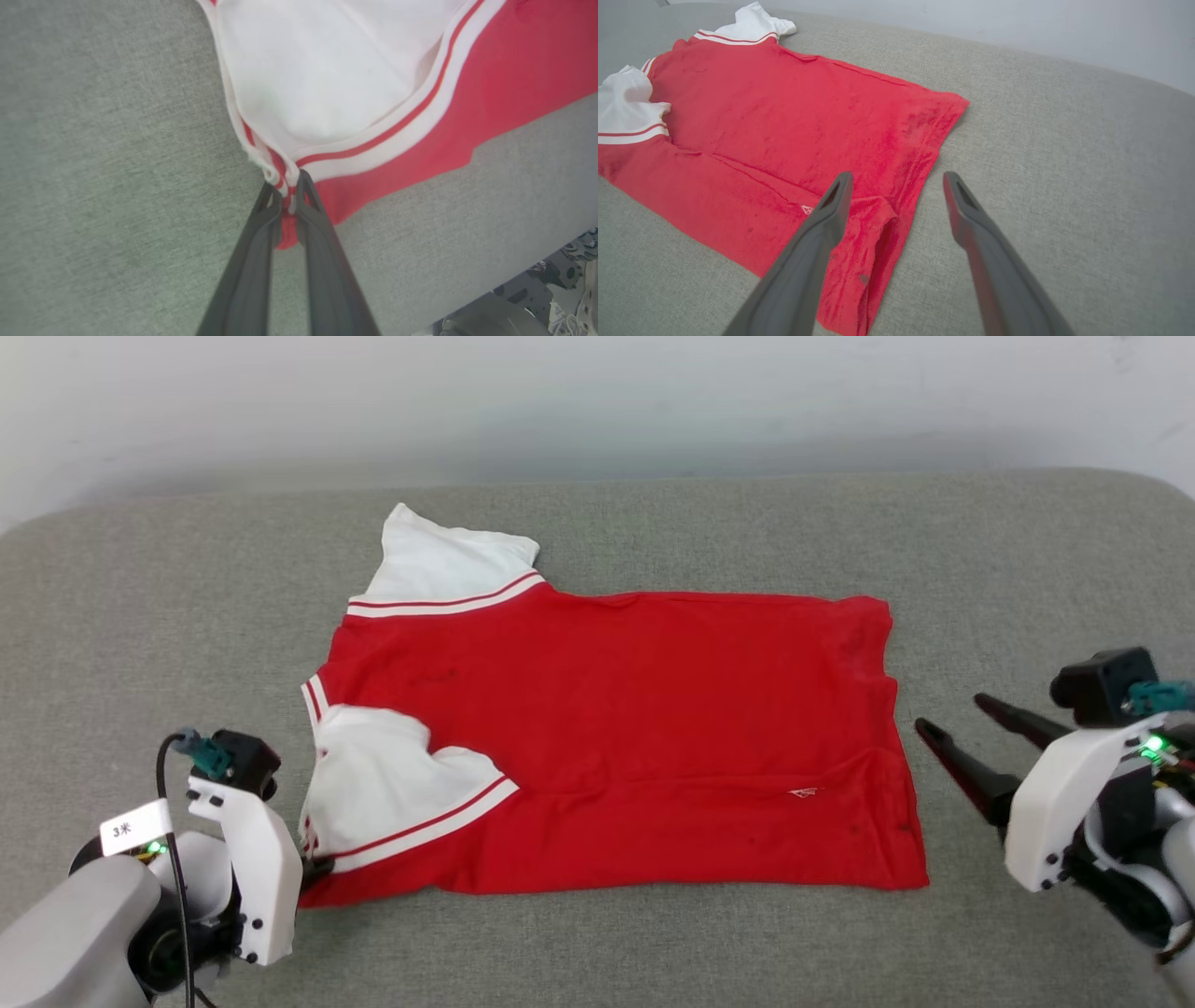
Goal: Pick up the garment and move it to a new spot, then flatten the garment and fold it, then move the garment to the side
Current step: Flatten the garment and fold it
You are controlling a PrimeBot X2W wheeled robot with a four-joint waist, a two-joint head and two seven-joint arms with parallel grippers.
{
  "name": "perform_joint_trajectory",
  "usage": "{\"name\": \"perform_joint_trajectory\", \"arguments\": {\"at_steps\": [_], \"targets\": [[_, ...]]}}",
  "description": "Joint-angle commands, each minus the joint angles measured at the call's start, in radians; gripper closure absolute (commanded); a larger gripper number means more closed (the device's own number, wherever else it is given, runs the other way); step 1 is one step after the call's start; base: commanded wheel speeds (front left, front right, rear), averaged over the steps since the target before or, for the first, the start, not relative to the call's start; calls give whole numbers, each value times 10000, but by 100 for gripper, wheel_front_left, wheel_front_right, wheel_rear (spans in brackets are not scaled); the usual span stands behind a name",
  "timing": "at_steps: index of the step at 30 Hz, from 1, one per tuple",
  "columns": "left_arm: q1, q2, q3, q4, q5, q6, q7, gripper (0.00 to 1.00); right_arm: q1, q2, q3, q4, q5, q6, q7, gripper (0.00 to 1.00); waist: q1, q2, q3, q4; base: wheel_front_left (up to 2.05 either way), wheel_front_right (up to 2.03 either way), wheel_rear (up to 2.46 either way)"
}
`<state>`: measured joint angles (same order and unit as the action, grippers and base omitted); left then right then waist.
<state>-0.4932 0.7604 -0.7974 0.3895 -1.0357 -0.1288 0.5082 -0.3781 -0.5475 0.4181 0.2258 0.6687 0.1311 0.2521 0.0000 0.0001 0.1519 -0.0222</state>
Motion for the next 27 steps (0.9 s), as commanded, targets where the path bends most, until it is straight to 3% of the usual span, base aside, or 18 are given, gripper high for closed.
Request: {"name": "perform_joint_trajectory", "arguments": {"at_steps": [1,9,14,20,27], "targets": [[-192,116,0,-164,11,-5,-230,100,-218,-266,42,-197,45,-9,274,0,0,-1,-125,97,0,0,0],[-343,473,-102,-921,102,-5,-890,100,-855,-1483,750,-985,286,-9,2774,0,0,-1,-253,301,0,0,0],[-411,558,-135,-1247,213,-6,-1057,100,-1068,-1860,1513,-1130,630,-9,4309,0,0,-1,-129,426,0,0,0],[-533,447,-193,-1514,381,-5,-1160,100,-1154,-1829,2345,-690,706,-9,5234,0,0,-1,147,618,0,0,0],[-738,327,-242,-1589,571,-5,-1279,100,-1293,-1251,2838,402,695,-9,5101,0,0,-1,483,809,0,0,0]]}}
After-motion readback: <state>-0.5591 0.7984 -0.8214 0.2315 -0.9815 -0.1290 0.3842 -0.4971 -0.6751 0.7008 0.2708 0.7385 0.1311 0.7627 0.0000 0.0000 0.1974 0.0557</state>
